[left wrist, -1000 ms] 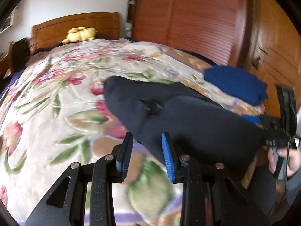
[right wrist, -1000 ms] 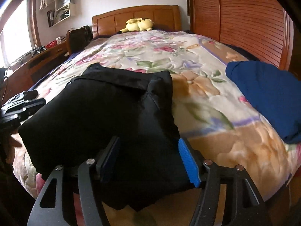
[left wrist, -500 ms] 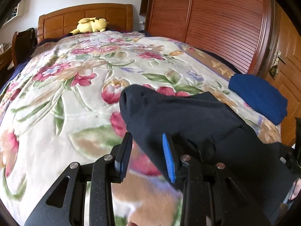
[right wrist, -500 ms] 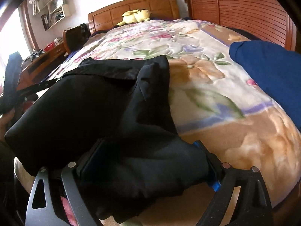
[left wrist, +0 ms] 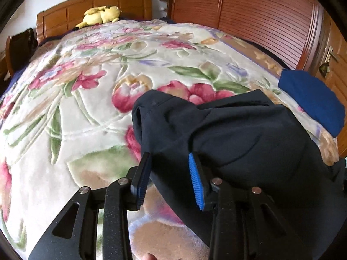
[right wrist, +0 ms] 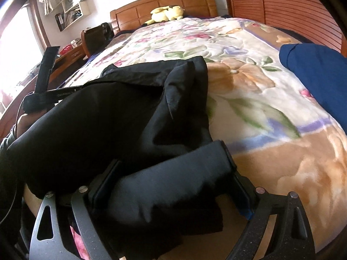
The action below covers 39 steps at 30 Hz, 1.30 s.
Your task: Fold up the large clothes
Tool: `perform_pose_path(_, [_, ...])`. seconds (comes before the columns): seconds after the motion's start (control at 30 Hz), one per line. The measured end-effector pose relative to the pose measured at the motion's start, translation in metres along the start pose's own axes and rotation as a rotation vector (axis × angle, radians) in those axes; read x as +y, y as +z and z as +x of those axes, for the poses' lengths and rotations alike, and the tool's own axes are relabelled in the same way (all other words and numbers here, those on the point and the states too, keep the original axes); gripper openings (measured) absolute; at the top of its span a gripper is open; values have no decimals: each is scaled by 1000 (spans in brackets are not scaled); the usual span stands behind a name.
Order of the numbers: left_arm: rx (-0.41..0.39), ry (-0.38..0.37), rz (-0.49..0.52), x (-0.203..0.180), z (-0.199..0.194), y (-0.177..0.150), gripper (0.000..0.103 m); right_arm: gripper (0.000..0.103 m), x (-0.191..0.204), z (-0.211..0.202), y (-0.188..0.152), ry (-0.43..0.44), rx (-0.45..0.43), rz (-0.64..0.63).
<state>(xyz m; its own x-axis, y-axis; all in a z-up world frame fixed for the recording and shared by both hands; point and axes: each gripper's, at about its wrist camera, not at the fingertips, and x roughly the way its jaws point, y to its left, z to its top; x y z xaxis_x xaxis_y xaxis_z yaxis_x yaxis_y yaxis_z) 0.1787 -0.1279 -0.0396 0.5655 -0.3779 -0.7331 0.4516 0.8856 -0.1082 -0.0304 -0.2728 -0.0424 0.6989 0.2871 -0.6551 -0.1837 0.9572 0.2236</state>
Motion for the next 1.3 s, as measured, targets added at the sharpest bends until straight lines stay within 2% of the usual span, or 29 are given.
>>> perform_pose_path(0.3, [35,-19,-6,13,11,5,39,92,-2,4,1,5,-9,0])
perform_pose_path(0.37, [33,-3,-2,15,15,6,47,92,-2,4,1,6,-8,-2])
perform_pose_path(0.43, [32,46,-2,16,19,8,68,92,-2,5,1,6,-7,-4])
perform_pose_path(0.47, [39,46,-10,19,22,9,73,92,-2,5,2,7,-6,-4])
perform_pose_path(0.53, [64,1,-76,32,28,11,80,92,-3,5,1,10,-7,-5])
perform_pose_path(0.63, [98,-109,-149,46,38,13,81,92,-3,5,1,15,-7,-7])
perform_pose_path(0.77, [101,-149,-140,43,42,16,81,91,-3,8,3,26,0,-15])
perform_pose_path(0.8, [96,-156,-134,40,42,17,81,86,-2,10,4,41,7,-24])
perform_pose_path(0.87, [106,-221,-137,36,46,21,81,79,-2,14,6,87,29,-24])
perform_pose_path(0.93, [119,-274,-136,32,51,25,81,76,2,16,7,90,40,-45])
perform_pose_path(1.0, [123,-298,-102,24,53,29,76,65,2,15,8,106,41,-54])
perform_pose_path(1.07, [122,-307,-75,19,50,32,59,56,4,13,8,115,35,-65])
perform_pose_path(1.1, [117,-311,-62,17,47,33,52,45,4,11,7,117,28,-70])
perform_pose_path(1.13, [112,-308,-49,15,44,34,43,40,5,9,7,121,19,-80])
perform_pose_path(1.17, [104,-302,-39,14,40,35,32,27,4,6,7,121,0,-82])
perform_pose_path(1.2, [92,-293,-34,12,35,36,28,20,5,3,7,127,-19,-81])
perform_pose_path(1.27, [64,-274,-27,11,24,38,20,16,4,-2,7,129,-48,-86])
perform_pose_path(1.3, [40,-256,-13,8,16,39,19,15,3,-5,7,135,-64,-79])
